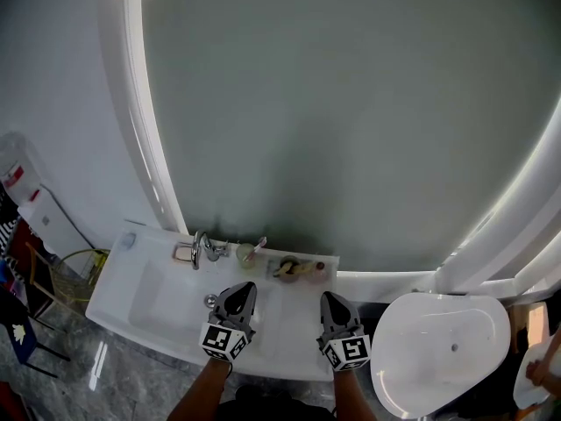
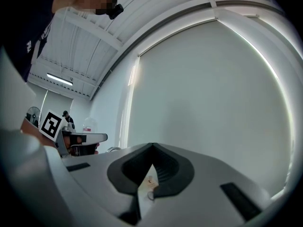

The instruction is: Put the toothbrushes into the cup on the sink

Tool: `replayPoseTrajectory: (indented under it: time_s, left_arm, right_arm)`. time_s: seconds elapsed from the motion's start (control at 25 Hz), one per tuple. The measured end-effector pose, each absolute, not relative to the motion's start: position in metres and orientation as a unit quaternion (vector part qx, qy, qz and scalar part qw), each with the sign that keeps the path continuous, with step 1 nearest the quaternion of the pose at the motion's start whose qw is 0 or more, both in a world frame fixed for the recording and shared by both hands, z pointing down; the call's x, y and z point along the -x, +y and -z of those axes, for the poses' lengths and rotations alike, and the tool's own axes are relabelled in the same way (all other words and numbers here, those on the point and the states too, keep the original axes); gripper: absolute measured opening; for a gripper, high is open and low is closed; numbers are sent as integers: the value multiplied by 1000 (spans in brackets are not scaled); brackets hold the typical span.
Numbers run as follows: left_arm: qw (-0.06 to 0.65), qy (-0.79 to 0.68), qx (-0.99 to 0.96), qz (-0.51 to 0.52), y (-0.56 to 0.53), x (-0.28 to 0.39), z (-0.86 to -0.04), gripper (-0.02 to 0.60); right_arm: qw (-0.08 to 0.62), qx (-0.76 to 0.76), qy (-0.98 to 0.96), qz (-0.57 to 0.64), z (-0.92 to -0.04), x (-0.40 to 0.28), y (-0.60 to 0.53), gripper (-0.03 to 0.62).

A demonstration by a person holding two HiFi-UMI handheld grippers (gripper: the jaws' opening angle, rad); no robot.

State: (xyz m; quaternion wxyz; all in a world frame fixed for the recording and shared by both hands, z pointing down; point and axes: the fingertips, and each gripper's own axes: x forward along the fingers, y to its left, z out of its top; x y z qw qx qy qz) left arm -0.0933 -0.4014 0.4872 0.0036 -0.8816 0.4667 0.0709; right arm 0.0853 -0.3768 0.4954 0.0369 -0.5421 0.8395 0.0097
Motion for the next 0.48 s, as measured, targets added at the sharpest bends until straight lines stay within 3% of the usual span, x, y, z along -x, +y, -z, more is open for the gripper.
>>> replayPoseTrajectory:
  time_s: [0.48]
  left_arm:
    - [0, 462, 884, -72, -385, 96, -484, 23]
  right_arm:
    - [27, 544, 839, -10, -495, -81, -369, 28]
